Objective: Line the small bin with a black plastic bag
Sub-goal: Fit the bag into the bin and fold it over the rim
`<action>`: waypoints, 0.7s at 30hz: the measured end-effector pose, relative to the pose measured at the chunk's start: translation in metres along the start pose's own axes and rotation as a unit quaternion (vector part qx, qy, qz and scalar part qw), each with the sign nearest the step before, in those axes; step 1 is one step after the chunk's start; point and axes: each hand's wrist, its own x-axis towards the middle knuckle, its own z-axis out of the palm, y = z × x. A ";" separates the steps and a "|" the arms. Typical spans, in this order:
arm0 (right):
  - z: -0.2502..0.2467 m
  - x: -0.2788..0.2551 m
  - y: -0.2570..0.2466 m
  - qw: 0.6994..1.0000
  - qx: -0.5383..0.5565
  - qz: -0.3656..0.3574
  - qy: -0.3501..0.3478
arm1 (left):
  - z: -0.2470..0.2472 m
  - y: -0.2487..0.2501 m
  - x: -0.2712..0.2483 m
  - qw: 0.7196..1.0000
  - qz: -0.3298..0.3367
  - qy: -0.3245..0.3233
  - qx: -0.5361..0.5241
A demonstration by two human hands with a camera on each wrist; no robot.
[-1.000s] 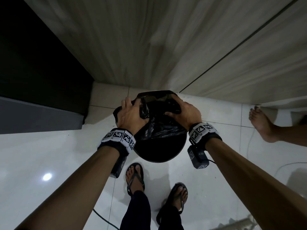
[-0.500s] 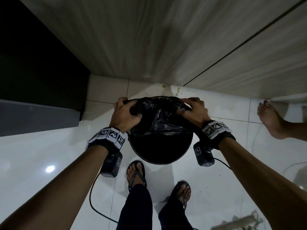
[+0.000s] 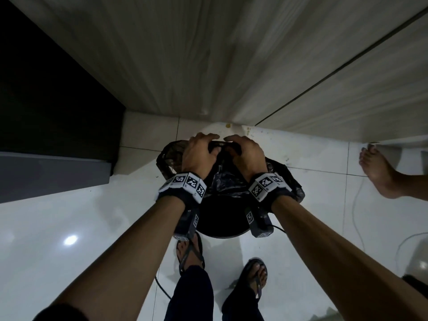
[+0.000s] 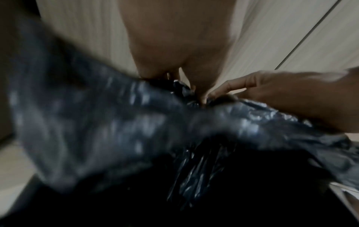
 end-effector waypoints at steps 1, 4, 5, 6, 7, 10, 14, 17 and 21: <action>0.005 -0.001 0.006 1.000 -0.010 -0.007 0.004 | 0.005 -0.008 -0.001 1.000 -0.017 -0.004 -0.002; 0.014 -0.003 0.021 0.999 -0.020 -0.019 0.023 | 0.011 -0.032 -0.007 0.998 -0.057 0.006 0.005; 0.015 -0.004 0.025 0.999 -0.021 -0.020 0.025 | 0.010 -0.038 -0.011 0.998 -0.070 0.004 0.006; 0.015 -0.007 0.030 0.999 -0.024 -0.021 0.024 | 0.009 -0.044 -0.014 0.997 -0.080 -0.001 0.003; 0.014 -0.009 0.034 0.999 -0.025 -0.022 0.021 | 0.006 -0.050 -0.018 0.996 -0.089 -0.010 -0.003; 0.011 -0.023 0.047 1.000 -0.012 -0.009 0.018 | -0.002 -0.065 -0.032 0.992 -0.115 -0.045 -0.029; 0.011 -0.050 0.062 0.999 0.011 0.033 0.002 | -0.002 -0.080 -0.055 0.989 -0.123 -0.063 -0.044; 0.013 -0.067 0.071 0.998 0.032 0.058 -0.005 | 0.005 -0.087 -0.070 0.986 -0.140 -0.068 -0.064; 0.015 -0.078 0.082 0.994 0.051 0.093 -0.012 | 0.014 -0.091 -0.086 0.983 -0.149 -0.061 -0.085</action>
